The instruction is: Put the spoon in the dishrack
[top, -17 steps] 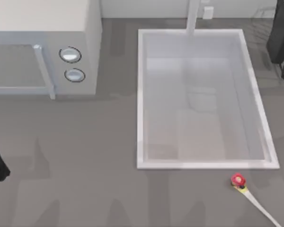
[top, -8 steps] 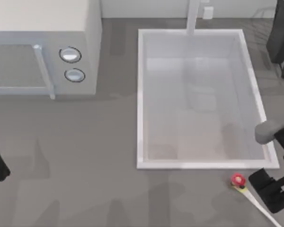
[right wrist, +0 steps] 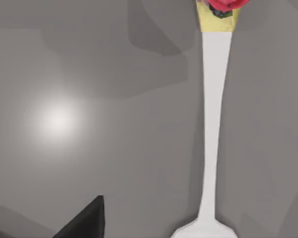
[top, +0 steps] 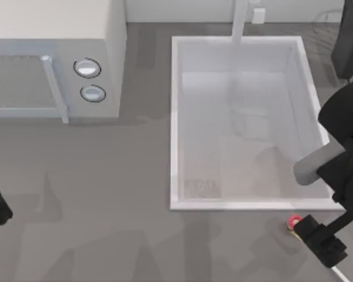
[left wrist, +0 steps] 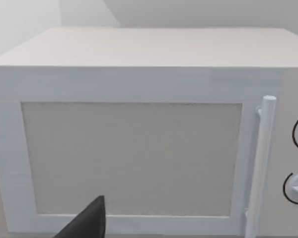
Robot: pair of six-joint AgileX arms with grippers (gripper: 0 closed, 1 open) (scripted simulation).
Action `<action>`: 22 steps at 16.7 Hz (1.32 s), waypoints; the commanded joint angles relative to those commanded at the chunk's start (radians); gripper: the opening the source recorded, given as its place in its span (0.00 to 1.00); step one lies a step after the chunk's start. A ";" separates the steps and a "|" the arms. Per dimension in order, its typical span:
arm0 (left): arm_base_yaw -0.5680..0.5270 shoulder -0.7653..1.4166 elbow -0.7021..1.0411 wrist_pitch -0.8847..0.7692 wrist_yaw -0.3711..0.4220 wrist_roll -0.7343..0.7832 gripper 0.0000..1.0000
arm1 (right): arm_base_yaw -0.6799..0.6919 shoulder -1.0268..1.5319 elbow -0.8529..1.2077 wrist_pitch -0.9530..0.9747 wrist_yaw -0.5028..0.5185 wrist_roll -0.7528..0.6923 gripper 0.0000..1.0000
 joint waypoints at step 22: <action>0.000 0.000 0.000 0.000 0.000 0.000 1.00 | 0.004 0.217 -0.244 0.461 0.000 0.007 0.77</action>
